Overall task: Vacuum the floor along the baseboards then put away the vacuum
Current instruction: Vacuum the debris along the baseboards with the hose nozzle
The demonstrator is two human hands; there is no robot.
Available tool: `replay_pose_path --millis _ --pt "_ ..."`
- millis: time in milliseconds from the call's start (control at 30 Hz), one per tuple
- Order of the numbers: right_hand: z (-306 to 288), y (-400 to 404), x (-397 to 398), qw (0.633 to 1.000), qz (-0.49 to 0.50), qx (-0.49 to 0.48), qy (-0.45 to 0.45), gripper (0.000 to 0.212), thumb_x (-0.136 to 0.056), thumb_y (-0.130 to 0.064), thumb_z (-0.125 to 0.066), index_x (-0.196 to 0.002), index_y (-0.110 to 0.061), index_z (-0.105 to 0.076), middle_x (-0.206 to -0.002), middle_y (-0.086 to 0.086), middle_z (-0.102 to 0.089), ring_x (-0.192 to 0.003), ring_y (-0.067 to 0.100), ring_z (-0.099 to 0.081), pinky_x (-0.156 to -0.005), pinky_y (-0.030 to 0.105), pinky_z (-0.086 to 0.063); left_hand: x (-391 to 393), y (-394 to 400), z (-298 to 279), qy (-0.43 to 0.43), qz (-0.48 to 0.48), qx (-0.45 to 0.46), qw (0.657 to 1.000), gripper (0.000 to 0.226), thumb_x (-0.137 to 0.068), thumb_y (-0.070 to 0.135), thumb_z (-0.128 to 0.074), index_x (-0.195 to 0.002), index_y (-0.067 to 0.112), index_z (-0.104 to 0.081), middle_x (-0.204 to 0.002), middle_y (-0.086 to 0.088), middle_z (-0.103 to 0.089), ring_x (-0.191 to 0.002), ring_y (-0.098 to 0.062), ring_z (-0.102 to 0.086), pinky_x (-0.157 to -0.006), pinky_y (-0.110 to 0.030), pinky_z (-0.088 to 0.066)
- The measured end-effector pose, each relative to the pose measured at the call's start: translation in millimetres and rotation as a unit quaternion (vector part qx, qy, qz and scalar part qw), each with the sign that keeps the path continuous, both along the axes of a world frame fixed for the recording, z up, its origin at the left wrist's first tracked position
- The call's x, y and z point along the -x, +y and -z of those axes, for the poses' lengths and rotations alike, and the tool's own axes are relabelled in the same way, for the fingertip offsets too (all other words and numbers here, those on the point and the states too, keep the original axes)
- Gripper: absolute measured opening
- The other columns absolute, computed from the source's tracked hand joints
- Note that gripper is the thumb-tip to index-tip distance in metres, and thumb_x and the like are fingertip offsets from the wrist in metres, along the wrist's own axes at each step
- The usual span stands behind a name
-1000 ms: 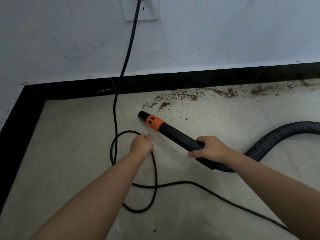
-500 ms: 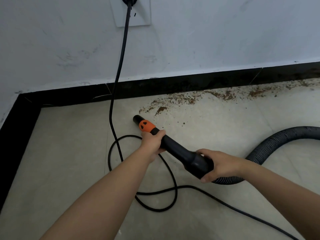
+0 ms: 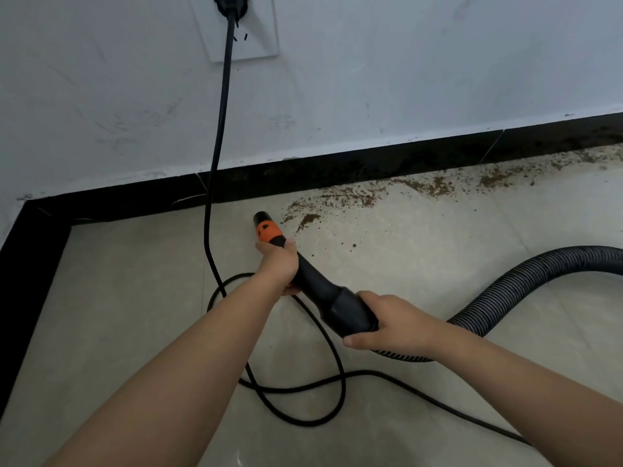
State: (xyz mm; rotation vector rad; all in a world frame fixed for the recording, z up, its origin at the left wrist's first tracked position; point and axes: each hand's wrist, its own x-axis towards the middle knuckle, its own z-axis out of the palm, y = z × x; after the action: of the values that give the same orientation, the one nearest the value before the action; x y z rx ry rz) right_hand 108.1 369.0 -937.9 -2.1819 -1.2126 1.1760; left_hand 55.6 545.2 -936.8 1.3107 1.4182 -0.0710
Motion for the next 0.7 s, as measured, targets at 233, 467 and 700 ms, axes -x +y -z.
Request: replay_pose_path --millis 233,467,700 --pt "1.5 1.2 -10.9 0.998 0.062 -0.014 -0.008 0.047 -0.077 -0.042 -0.072 -0.111 -0.018 -0.050 -0.089 -0.006 -0.057 -0.079 0.008 -0.055 -0.062 0.015 -0.041 -12.5 -19.2 -7.6 -0.024 0.081 -0.002 0.996 0.072 -0.100 0.025 -0.035 -0.146 0.020 0.020 -0.139 -0.016 -0.039 -0.118 -0.036 -0.047 -0.089 -0.045 -0.050" --pt "1.6 9.7 -17.4 0.994 0.103 -0.034 -0.009 0.042 -0.079 -0.040 -0.070 -0.108 -0.015 -0.051 -0.089 -0.001 -0.059 -0.075 0.010 -0.055 -0.061 0.018 -0.042 -30.7 -16.2 -17.5 -0.056 0.096 0.011 0.994 0.070 -0.101 0.025 -0.033 -0.146 0.023 0.021 -0.143 -0.013 -0.035 -0.121 -0.032 -0.046 -0.091 -0.042 -0.048" --pt "-0.9 8.1 -19.5 0.993 0.104 -0.052 -0.006 0.036 -0.081 -0.035 -0.069 -0.105 -0.021 -0.047 -0.083 -0.008 -0.055 -0.070 0.003 -0.053 -0.054 0.011 -0.039 -27.0 -17.5 -16.3 -0.077 0.117 -0.006 0.990 0.072 -0.100 0.026 -0.035 -0.146 0.020 0.020 -0.143 -0.014 -0.036 -0.118 -0.032 -0.049 -0.098 -0.041 -0.045"
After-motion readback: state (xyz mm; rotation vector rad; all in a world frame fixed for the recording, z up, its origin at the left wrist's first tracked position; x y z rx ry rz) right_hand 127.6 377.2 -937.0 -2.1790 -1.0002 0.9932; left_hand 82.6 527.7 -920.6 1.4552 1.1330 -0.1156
